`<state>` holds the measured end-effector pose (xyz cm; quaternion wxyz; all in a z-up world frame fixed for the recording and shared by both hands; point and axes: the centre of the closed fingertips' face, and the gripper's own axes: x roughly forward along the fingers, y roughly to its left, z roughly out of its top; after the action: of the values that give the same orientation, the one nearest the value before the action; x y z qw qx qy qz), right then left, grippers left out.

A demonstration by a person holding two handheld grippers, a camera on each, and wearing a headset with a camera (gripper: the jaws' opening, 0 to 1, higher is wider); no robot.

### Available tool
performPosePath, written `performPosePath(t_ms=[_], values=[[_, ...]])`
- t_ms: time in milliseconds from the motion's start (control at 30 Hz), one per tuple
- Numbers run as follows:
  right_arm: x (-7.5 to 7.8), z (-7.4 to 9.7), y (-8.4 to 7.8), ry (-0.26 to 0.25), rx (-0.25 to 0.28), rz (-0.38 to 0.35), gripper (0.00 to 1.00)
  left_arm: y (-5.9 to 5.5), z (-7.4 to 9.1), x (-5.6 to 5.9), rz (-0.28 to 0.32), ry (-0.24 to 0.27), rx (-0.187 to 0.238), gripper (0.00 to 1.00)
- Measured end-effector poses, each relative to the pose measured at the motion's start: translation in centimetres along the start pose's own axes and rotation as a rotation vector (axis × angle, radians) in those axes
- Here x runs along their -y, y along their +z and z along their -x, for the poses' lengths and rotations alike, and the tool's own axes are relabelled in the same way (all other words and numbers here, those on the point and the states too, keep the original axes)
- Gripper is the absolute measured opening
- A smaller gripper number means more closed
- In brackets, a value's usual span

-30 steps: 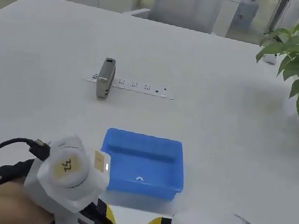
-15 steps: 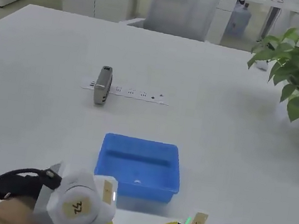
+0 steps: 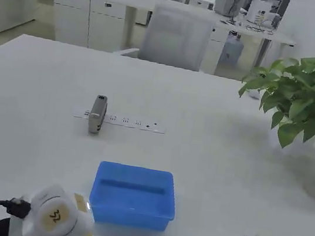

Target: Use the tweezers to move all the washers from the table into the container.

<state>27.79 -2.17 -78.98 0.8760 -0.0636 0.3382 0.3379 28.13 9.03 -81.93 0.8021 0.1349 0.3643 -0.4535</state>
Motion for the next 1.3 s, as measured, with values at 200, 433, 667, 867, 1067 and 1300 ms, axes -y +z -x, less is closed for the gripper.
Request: performPosePath(t_ms=[200,433,667,867,1067,1300], values=[[0.4,1.4,-0.6,-0.042,0.022,-0.002,0.95,0.2,2.9,-0.9,0.094,0.127,0.088,0.89],[0.6,2.7,-0.6,-0.065,0.048,-0.002,0.99,-0.2,6.1,-1.3,0.163,0.228,0.137,0.99],[0.1,3.8,-0.4,-0.082,0.066,0.013,0.99,-0.8,9.2,-1.2,0.189,0.353,0.187,0.99],[0.1,4.3,-0.7,-0.087,0.076,-0.001,0.99,-2.0,10.3,-1.5,0.225,0.401,0.184,0.99],[-0.1,4.3,-0.7,-0.091,0.068,0.013,0.99,-2.1,10.7,-1.8,0.248,0.423,0.193,0.99],[0.3,4.3,-1.1,-0.098,0.058,0.014,0.99,-1.8,10.6,-2.0,0.248,0.429,0.193,0.99]])
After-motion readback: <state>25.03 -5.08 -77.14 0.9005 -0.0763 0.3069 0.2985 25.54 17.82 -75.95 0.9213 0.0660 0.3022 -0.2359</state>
